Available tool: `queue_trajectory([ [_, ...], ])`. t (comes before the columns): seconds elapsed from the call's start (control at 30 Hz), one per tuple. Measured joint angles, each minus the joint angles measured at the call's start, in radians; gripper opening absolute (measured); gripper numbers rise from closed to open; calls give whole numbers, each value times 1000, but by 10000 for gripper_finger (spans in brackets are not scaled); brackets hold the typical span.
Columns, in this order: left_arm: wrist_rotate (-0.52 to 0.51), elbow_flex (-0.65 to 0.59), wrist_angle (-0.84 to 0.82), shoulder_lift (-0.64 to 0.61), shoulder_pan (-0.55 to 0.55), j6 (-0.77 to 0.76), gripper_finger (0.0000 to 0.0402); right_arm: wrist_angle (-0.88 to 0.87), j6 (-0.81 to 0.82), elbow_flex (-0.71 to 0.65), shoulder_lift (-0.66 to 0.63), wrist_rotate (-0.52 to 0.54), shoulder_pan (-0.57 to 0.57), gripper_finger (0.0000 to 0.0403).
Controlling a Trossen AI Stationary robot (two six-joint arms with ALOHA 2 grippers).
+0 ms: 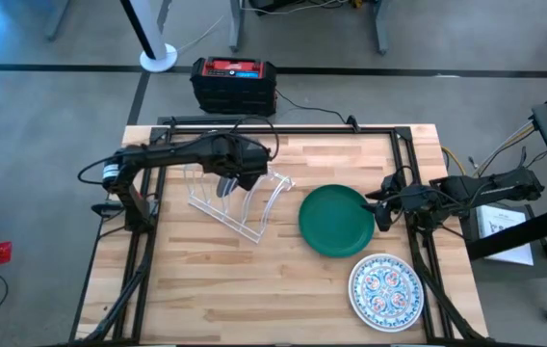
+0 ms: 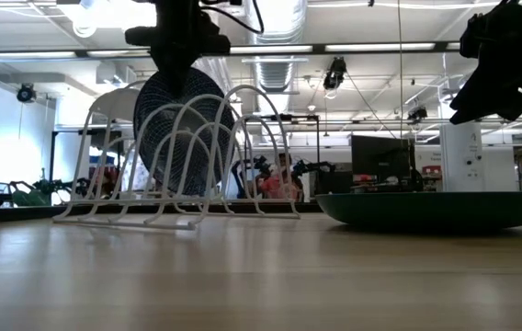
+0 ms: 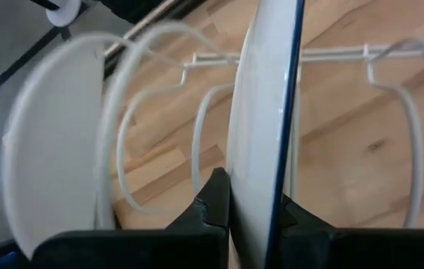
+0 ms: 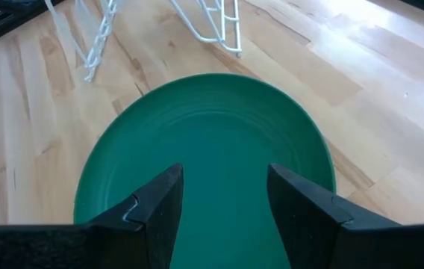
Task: Sort dishes
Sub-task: Put the blue patterned plate in the dish rack
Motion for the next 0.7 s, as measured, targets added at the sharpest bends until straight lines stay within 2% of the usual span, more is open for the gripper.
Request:
queue_trajectory([
  [0.27, 19, -128, -1, 0, -2, -52, 5, 0, 0, 0, 0, 0, 0, 186],
  [0.7, 11, -152, 11, 0, -6, -66, 7, 2, 1, 0, 0, 0, 0, 186],
])
